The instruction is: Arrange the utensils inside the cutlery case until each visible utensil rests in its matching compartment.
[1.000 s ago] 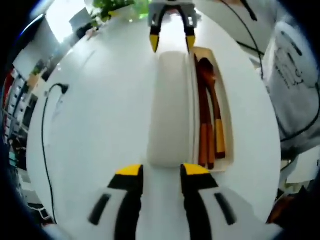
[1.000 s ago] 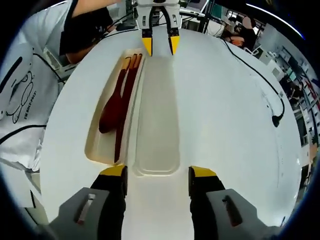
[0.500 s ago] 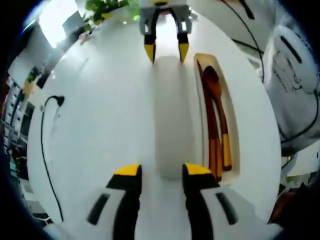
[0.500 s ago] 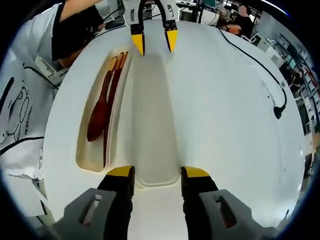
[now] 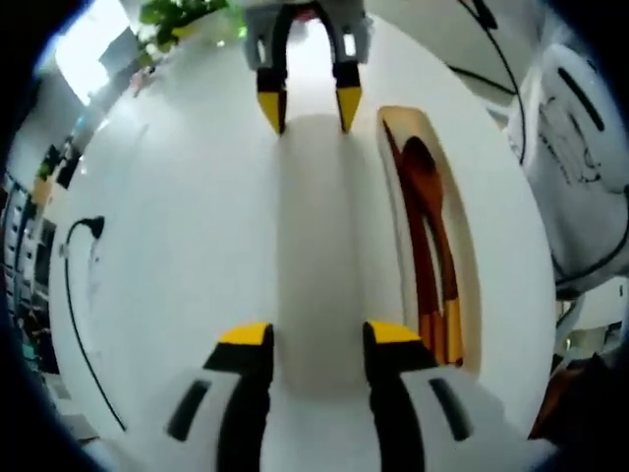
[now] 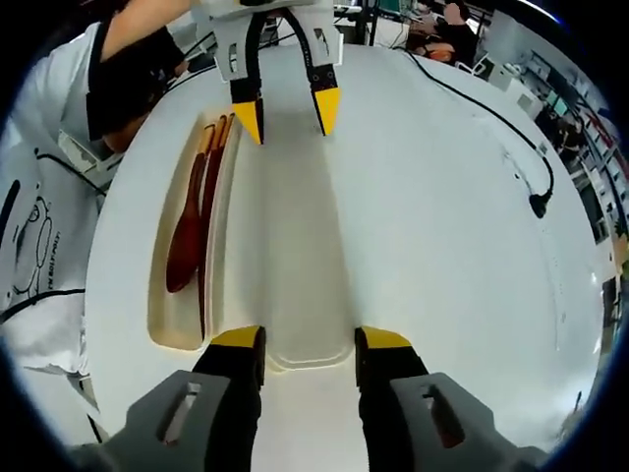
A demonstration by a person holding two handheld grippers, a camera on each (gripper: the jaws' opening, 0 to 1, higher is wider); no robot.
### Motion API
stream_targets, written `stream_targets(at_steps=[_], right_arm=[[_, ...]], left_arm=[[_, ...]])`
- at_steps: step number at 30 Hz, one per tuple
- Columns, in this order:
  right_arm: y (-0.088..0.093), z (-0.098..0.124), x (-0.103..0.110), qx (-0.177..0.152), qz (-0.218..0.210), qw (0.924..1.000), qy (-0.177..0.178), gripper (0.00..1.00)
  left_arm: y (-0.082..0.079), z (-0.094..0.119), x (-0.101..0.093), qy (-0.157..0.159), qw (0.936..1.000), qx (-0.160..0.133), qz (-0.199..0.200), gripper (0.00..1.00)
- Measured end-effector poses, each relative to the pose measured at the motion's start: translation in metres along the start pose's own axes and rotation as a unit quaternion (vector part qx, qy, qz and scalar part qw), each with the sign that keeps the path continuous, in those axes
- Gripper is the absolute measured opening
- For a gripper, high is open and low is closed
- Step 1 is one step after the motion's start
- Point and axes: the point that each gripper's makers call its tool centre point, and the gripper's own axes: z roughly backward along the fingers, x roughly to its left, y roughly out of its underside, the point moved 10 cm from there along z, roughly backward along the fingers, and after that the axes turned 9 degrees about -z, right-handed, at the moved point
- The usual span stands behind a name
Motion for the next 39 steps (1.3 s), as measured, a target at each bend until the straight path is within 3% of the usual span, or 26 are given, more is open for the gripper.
stream_targets(at_steps=[5,10,13,17,23,25,27,34,36,38,39], right_arm=[[-0.001,0.000,-0.001,0.005,0.006,1.0000,-0.006,0.36],[-0.006,-0.001,0.000,0.029,0.006,0.9995,-0.004,0.36],[-0.007,0.000,-0.001,0.033,-0.011,0.9994,-0.009,0.36],[-0.003,0.002,-0.011,0.010,-0.039,0.9980,-0.049,0.35],[-0.004,0.002,-0.010,0.014,-0.028,0.9984,-0.048,0.35],[-0.004,0.002,-0.011,0.022,-0.006,0.9984,-0.051,0.35],[-0.007,0.002,-0.010,0.023,-0.019,0.9984,-0.049,0.35],[-0.010,0.001,-0.005,0.039,-0.023,0.9986,-0.029,0.36],[-0.011,0.000,0.001,0.043,-0.021,0.9988,-0.007,0.36],[-0.013,-0.002,0.006,0.053,-0.015,0.9984,0.016,0.37],[-0.014,-0.002,0.008,0.062,-0.007,0.9977,0.027,0.37]], left_arm=[[-0.004,0.000,0.002,0.010,0.9998,0.018,-0.004,0.38],[-0.003,-0.003,0.004,0.025,0.9988,0.032,0.027,0.38],[-0.003,-0.003,0.003,0.026,0.9989,0.031,0.025,0.37],[-0.001,-0.002,0.005,0.034,0.9987,0.024,0.030,0.37],[-0.006,-0.003,0.011,0.060,0.9969,0.038,0.035,0.37],[-0.005,-0.002,0.015,0.069,0.9955,0.035,0.054,0.36],[-0.002,-0.002,0.015,0.075,0.9955,0.023,0.053,0.36],[-0.008,-0.005,0.006,0.054,0.9973,0.039,0.032,0.38],[-0.013,-0.007,0.002,0.027,0.9972,0.070,0.000,0.38],[-0.018,-0.006,-0.002,0.014,0.9954,0.093,0.018,0.38],[-0.020,-0.006,-0.004,0.012,0.9952,0.096,0.007,0.38]])
